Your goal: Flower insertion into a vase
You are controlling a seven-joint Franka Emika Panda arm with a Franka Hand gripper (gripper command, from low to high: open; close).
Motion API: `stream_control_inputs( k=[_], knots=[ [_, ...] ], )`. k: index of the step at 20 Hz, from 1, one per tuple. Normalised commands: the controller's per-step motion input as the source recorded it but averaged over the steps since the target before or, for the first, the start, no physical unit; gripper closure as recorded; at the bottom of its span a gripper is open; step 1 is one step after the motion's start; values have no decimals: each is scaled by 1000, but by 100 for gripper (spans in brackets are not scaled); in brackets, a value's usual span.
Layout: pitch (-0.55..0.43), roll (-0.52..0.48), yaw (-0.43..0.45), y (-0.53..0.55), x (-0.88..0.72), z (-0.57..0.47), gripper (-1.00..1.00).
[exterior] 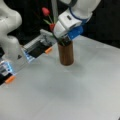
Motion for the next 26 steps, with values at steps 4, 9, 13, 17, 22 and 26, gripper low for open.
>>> stream_control_inputs(
  k=[4,9,13,17,22,26],
  knots=[
    [-648,-399,119,-163,-9,136,-100],
    [-354,-146,61,-333,233,154,-100],
    [-150,-15,114,-377,375,133,-100],
    [-135,68,184,-496,472,170,-100],
    [-135,129,179,-445,358,93,-100],
    [-52,177,115,-321,178,-5,-100]
  ],
)
